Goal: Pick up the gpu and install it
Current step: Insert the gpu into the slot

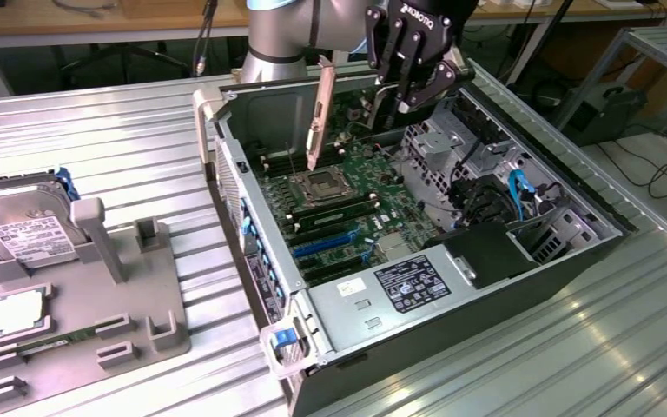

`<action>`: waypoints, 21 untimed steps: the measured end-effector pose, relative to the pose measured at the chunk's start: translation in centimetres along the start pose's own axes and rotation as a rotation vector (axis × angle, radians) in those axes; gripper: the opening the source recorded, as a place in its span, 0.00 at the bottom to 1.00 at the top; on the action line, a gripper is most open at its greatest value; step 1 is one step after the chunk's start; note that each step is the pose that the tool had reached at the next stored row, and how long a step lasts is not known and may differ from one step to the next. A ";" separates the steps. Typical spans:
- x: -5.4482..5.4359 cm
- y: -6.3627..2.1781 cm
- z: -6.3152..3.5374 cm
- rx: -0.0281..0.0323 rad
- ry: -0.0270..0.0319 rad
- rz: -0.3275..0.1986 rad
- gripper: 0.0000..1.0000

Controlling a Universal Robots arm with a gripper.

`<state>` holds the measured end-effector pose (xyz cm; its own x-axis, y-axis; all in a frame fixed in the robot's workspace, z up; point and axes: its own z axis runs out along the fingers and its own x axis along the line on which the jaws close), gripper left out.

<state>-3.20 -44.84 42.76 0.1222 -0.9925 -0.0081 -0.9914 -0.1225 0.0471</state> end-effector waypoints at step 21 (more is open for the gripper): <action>0.0 -0.06 1.35 -0.0015 0.0003 -0.009 0.28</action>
<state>-3.20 -44.84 41.41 0.1311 -0.9913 -0.0082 -0.9902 -0.1313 0.0485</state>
